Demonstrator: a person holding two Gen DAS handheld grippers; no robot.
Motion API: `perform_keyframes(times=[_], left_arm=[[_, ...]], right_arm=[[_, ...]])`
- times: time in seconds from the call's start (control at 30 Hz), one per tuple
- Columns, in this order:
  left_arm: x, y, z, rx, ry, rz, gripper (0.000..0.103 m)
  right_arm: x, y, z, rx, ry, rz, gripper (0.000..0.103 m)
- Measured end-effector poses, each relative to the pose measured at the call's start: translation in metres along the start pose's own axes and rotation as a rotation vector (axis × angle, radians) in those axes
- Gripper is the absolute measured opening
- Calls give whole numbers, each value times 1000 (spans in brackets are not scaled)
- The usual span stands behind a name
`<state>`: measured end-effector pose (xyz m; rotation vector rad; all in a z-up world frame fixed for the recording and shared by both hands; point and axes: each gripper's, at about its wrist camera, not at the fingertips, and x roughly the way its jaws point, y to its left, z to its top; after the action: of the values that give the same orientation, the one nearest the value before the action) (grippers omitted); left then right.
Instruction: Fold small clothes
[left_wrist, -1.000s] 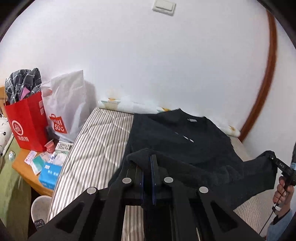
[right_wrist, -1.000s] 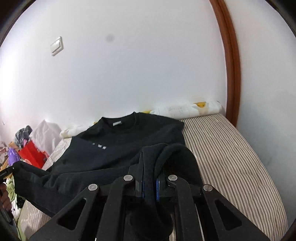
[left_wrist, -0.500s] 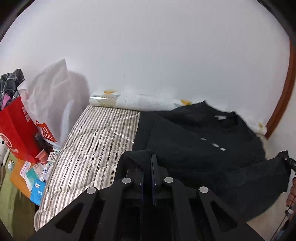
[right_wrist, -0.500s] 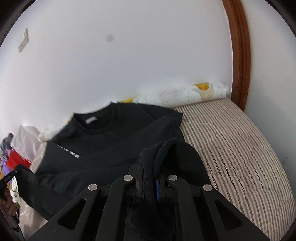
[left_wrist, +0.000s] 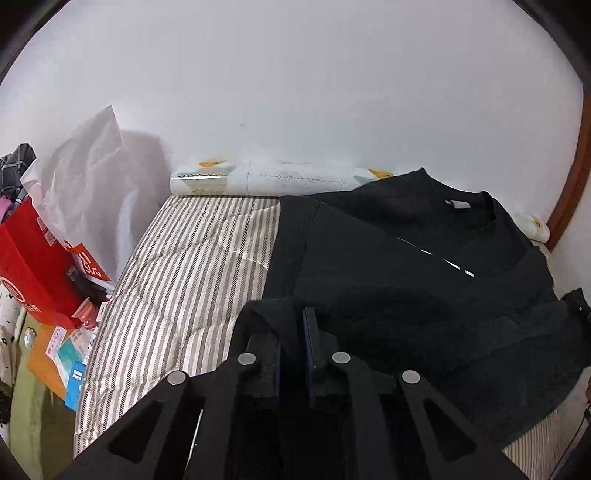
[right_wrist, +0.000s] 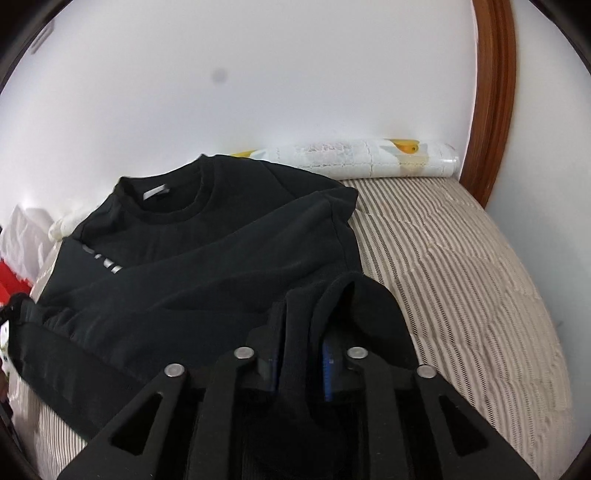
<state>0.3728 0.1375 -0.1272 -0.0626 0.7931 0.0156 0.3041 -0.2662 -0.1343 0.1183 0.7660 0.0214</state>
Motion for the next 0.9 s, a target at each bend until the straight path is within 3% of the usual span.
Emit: perform_keyframes(times=[0.07, 0.13, 0.2, 0.43, 0.57, 0.73, 0.9], left_arm=[[-11, 3, -3, -1, 6, -21, 22], [-22, 6, -7, -8, 1, -33, 40], [-38, 12, -16, -12, -8, -47, 45], [-73, 37, -64, -65, 16, -84, 53], [-79, 52, -91, -100, 51, -86, 58], [-75, 63, -102, -133, 87, -93, 59], [-56, 68, -100, -198, 122, -196, 60]], right_arm=[[-22, 1, -5, -39, -35, 20, 36], [-44, 0, -11, -70, -73, 35, 48], [-65, -6, -20, -85, -110, 24, 49], [-93, -45, -62, -22, -73, -50, 49], [-86, -65, -79, 52, -11, -35, 49], [-77, -76, -82, 148, -2, -5, 49], [-60, -77, -76, 189, 12, -10, 49]])
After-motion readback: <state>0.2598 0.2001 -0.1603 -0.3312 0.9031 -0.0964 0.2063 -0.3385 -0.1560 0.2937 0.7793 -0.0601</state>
